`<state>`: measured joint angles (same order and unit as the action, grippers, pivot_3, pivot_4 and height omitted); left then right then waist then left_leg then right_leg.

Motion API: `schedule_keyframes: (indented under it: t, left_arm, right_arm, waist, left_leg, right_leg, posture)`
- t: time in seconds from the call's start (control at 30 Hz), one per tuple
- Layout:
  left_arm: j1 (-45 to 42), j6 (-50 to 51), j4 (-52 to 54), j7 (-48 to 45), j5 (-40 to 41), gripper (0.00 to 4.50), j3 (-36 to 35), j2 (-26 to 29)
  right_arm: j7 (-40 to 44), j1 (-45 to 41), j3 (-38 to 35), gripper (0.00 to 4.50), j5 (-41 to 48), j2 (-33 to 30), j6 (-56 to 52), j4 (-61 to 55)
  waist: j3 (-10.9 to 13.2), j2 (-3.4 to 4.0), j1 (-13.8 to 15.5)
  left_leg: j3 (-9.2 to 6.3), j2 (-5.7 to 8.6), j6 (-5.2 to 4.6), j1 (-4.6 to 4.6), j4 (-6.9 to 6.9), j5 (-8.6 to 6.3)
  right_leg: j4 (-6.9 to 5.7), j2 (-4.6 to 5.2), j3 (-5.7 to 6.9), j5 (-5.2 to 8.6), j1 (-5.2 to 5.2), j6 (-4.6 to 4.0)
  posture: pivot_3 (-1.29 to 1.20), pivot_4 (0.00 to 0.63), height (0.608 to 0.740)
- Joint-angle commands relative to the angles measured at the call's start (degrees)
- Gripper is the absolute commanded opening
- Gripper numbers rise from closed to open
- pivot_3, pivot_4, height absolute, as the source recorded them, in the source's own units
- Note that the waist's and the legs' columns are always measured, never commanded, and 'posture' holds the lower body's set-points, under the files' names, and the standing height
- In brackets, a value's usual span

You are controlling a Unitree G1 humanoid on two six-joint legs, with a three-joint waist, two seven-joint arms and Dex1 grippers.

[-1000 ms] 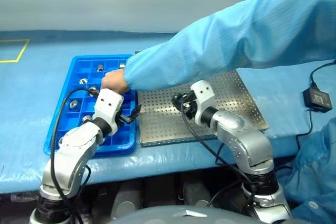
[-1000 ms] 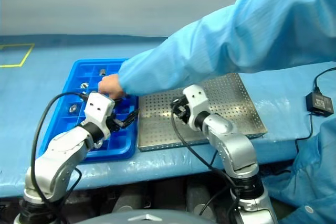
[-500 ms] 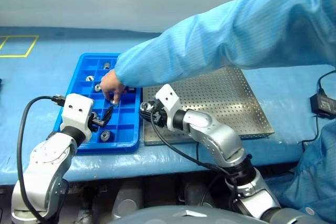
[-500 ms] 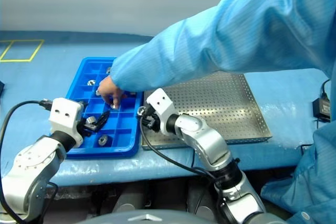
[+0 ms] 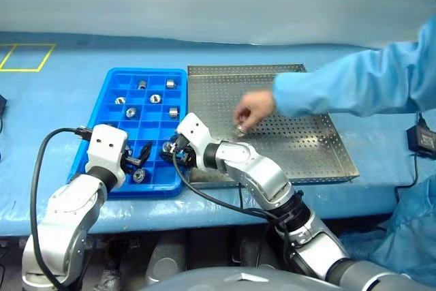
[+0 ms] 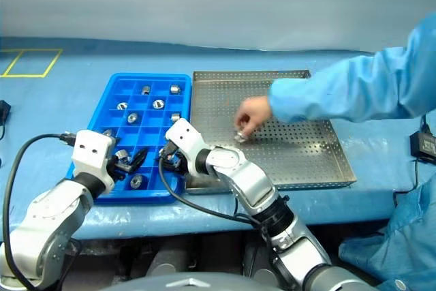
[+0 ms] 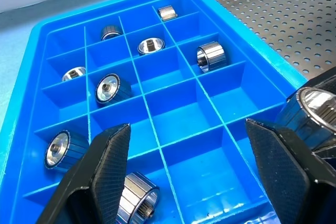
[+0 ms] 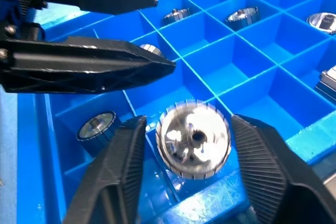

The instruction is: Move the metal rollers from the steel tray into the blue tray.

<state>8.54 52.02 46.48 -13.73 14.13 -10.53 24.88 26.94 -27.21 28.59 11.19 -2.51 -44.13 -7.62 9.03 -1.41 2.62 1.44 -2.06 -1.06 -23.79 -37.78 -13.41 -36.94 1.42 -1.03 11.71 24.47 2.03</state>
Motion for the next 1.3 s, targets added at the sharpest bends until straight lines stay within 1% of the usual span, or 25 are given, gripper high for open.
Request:
schedule_keyframes:
  t: [0.03, 0.2, 0.27, 0.37, 0.47, 0.53, 0.63, 0.73, 0.83, 1.03, 1.3]
  left_arm:
    - [0.2, -0.5, 2.6, 0.3, 0.0, 3.8, -0.3, -0.1]
    - [-1.8, -1.9, 1.1, -0.7, 0.6, 3.8, 1.5, -0.5]
    - [-3.4, -2.9, 0.0, -1.0, 0.7, 3.8, 3.6, -1.2]
    - [-7.1, -5.8, -3.5, -2.1, 0.8, 3.8, 8.9, -3.3]
    - [-10.7, -9.1, -7.3, -3.6, 1.9, 3.8, 12.2, -6.5]
    - [-12.9, -10.9, -10.0, -5.0, 1.4, 3.8, 15.0, -7.2]
    - [-15.1, -12.3, -13.0, -6.3, 1.0, 3.8, 17.1, -7.4]
    - [-15.8, -13.0, -14.4, -6.7, 0.7, 3.8, 17.4, -7.0]
    - [-15.7, -13.1, -14.8, -7.2, 0.6, 3.8, 17.5, -6.3]
    - [-14.1, -12.4, -13.1, -6.4, 0.3, 3.8, 16.9, -6.1]
    - [-10.5, -11.9, -10.5, -4.4, 0.1, 3.8, 15.9, -6.2]
  right_arm:
    - [-1.1, -0.5, -2.2, 3.62, -0.9, 0.2, 3.1, -2.3]
    - [-4.8, 1.9, -8.5, 3.62, -0.3, -0.6, 1.2, -7.4]
    - [-6.8, 4.0, -11.0, 3.62, -0.7, -1.8, -0.7, -10.1]
    - [-10.2, 8.9, -14.7, 3.62, -2.3, -5.2, -4.5, -14.1]
    - [-12.9, 11.7, -18.1, 3.62, -2.4, -6.0, -7.6, -15.4]
    - [-13.8, 12.5, -19.5, 3.62, -2.1, -5.7, -8.0, -15.8]
    - [-14.8, 12.7, -20.1, 3.62, -2.4, -5.2, -7.5, -15.9]
    - [-15.5, 12.4, -20.7, 3.62, -2.0, -3.9, -6.9, -15.0]
    - [-15.5, 11.4, -20.8, 3.62, -2.1, -2.9, -5.4, -11.8]
    - [-17.6, 8.6, -22.3, 3.62, -3.5, -1.4, -1.8, -3.8]
    - [-17.9, 7.9, -22.6, 3.62, -4.1, -1.3, -1.3, -0.9]
  waist:
    - [0.0, 0.0, 0.0]
    - [0.0, 0.0, 0.1]
    - [0.0, -0.01, 0.3]
    - [0.0, -0.03, 0.5]
    - [0.0, -0.01, -0.2]
    - [0.0, -0.01, -0.9]
    - [0.0, 0.02, -2.2]
    - [0.0, 0.02, -3.2]
    - [0.0, 0.02, -3.8]
    - [0.0, 0.02, -3.7]
    - [0.0, 0.02, -3.1]
  left_leg:
    - [0.0, 0.0, 0.0, 0.0, 0.0, 0.0]
    - [-0.02, 0.01, 0.0, -0.02, 0.0, 0.0]
    - [-0.04, 0.03, 0.0, -0.03, 0.0, 0.0]
    - [-0.06, 0.09, 0.0, -0.03, -0.02, 0.0]
    - [0.01, 0.08, -0.01, -0.06, -0.03, 0.0]
    - [0.07, 0.08, -0.01, -0.05, -0.03, 0.0]
    - [0.08, 0.22, -0.01, -0.01, 0.0, 0.0]
    - [0.05, 0.2, -0.01, -0.02, 0.02, 0.0]
    - [0.05, 0.22, -0.01, -0.02, 0.02, 0.0]
    - [0.08, 0.3, -0.03, -0.02, -0.07, 0.01]
    - [0.02, 0.3, -0.02, -0.04, 0.0, 0.01]
  right_leg:
    - [0.0, 0.0, 0.0, 0.0, 0.0, 0.0]
    - [0.01, 0.02, 0.01, 0.0, 0.0, 0.0]
    - [0.04, 0.05, 0.04, 0.03, -0.02, 0.05]
    - [0.08, 0.1, 0.04, 0.03, -0.06, 0.06]
    - [0.07, 0.09, 0.02, 0.01, -0.02, 0.03]
    - [0.02, 0.03, -0.01, -0.01, 0.02, -0.01]
    - [0.0, -0.09, -0.02, -0.01, 0.04, -0.02]
    - [-0.01, -0.16, -0.02, -0.01, 0.03, -0.02]
    - [0.01, -0.14, -0.06, -0.03, 0.03, 0.02]
    - [0.02, -0.04, -0.09, -0.06, -0.01, 0.08]
    - [0.01, -0.05, -0.09, -0.05, 0.01, 0.05]
  posture:
    - [0.21, 0.15, 0.74]
    - [0.18, 0.15, 0.74]
    - [0.15, 0.15, 0.74]
    - [0.12, 0.15, 0.74]
    - [0.07, 0.15, 0.74]
    - [0.05, 0.15, 0.74]
    - [0.01, 0.15, 0.74]
    - [0.0, 0.15, 0.74]
    - [0.0, 0.15, 0.74]
    - [0.05, 0.15, 0.74]
    - [0.08, 0.15, 0.74]
